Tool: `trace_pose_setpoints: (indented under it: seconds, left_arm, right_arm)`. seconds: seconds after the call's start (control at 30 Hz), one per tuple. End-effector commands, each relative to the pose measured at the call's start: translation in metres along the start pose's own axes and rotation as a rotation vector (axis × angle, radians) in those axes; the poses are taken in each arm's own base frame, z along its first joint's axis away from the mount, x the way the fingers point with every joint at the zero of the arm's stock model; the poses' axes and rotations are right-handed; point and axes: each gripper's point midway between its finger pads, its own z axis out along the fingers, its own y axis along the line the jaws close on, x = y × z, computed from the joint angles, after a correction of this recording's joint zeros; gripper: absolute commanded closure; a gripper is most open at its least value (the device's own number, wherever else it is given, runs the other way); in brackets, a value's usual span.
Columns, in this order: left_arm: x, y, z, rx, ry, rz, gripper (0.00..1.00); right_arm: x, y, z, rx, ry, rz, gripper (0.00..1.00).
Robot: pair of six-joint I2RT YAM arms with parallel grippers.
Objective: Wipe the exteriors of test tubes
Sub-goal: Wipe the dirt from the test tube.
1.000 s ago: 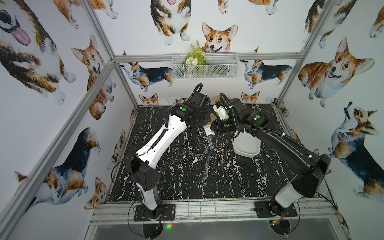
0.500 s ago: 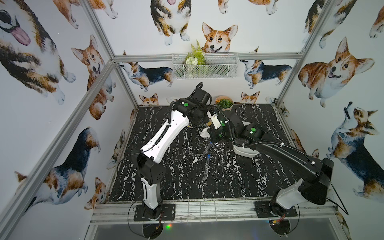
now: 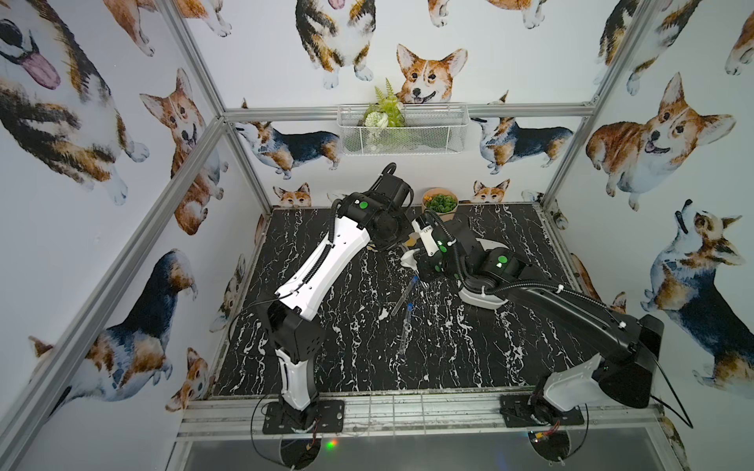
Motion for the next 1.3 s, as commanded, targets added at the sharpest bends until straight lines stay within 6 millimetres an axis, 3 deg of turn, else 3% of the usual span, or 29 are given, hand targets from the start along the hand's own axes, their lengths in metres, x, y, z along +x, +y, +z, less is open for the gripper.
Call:
trace_pose_setpoints:
  seconds: [0.0,0.17,0.3,0.57,0.83,1.0,1.27]
  left_arm:
    - [0.005,-0.001,-0.004,0.020,0.022,-0.040,0.90]
    - [0.008,-0.001,-0.005,0.033,0.032,-0.052,0.90]
    - [0.006,-0.001,-0.006,0.039,0.029,-0.049,0.90]
    - [-0.015,0.006,-0.008,0.038,-0.017,-0.050,0.90]
    - [-0.025,0.008,-0.009,0.046,-0.040,-0.057,0.90]
    - [-0.025,0.011,-0.011,0.043,-0.048,-0.065,0.90]
    - [-0.021,0.016,-0.009,0.045,-0.043,-0.088,0.90]
  right_arm:
    - [-0.032,0.005,0.006,0.003,-0.100,-0.025,1.00]
    - [-0.049,0.016,0.018,-0.030,-0.138,-0.042,1.00]
    - [-0.047,0.023,0.015,-0.068,-0.129,-0.032,1.00]
    - [-0.007,0.017,-0.010,-0.073,-0.063,-0.021,1.00]
    - [0.027,0.009,-0.020,-0.045,0.005,-0.005,1.00]
    - [0.015,0.012,-0.011,-0.035,-0.003,-0.011,1.00]
    - [-0.031,0.030,0.012,-0.049,-0.062,-0.027,1.00]
